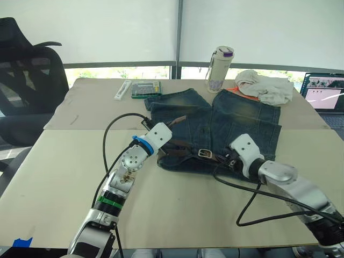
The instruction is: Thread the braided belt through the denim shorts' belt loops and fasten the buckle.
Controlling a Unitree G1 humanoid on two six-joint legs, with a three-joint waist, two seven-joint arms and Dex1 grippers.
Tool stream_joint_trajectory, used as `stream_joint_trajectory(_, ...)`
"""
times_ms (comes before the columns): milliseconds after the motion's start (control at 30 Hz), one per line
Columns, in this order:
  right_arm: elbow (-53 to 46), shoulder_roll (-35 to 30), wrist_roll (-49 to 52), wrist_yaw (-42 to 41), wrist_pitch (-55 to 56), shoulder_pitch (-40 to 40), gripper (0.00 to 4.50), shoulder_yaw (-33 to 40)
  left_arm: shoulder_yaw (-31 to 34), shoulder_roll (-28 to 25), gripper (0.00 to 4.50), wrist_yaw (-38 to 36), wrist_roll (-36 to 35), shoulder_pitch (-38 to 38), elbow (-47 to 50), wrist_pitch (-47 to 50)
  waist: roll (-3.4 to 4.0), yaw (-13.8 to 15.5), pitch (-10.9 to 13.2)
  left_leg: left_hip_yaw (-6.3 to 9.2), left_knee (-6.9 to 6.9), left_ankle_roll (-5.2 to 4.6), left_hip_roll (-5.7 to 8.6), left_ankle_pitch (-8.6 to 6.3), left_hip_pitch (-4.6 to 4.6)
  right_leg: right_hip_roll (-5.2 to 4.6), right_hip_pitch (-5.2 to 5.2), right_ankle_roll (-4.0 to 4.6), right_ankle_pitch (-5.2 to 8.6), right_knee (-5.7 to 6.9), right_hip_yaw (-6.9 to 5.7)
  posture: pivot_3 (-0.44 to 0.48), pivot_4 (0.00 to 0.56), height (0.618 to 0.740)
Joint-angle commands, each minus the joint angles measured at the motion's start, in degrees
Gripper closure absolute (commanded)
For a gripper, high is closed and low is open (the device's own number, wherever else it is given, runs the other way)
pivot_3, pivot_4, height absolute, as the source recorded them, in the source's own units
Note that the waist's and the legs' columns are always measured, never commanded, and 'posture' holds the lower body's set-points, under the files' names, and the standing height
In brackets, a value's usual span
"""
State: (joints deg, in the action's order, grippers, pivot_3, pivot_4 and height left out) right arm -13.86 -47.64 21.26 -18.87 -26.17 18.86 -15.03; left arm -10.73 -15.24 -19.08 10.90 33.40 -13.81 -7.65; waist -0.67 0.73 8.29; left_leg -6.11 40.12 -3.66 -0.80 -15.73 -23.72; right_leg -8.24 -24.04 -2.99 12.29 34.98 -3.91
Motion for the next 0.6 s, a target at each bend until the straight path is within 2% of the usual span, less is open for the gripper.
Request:
stream_joint_trajectory(33, -0.55, 0.86, -4.38, -3.77, 1.85, 0.67, 1.75, 0.05, 0.86, -0.57, 4.50, 0.27, -0.06, 0.29, 1.17, -1.01, 0.00, 0.00, 0.00, 0.00, 0.01, 0.00, 0.00, 0.00, 0.00, 0.00, 0.00, 0.00, 0.00, 0.00, 0.00, 0.000, 0.150, 0.737)
stream_joint_trajectory(333, -0.05, 3.41, -11.69, -8.74, 1.75, -0.87, 1.75, 0.84, 0.83, -1.35, 4.50, 0.18, 0.02, -0.07, 0.70, -1.03, 0.00, 0.01, 0.00, -0.01, 0.04, 0.02, 0.00, 0.01, 0.00, 0.01, 0.00, 0.00, 0.00, 0.03, -0.01, 0.000, 0.150, 0.737)
stream_joint_trajectory(533, 1.20, 6.52, -15.53, -7.26, -1.29, -0.02, 1.75, 2.28, 0.41, -1.57, 4.50, -0.06, 0.13, -0.36, 1.44, -0.84, 0.00, -0.05, 0.00, -0.02, 0.08, 0.03, 0.00, 0.02, 0.01, 0.01, 0.00, 0.00, 0.00, 0.06, -0.01, 0.000, 0.150, 0.737)
stream_joint_trajectory(600, 1.15, 7.71, -16.10, -7.22, -2.60, 0.28, 2.28, 2.44, 0.18, -1.55, 4.50, -0.25, 0.21, -0.59, 1.69, -0.94, 0.00, -0.04, 0.00, -0.03, 0.10, 0.04, 0.00, 0.02, 0.02, 0.01, 0.01, 0.00, 0.00, 0.06, -0.01, 0.000, 0.150, 0.737)
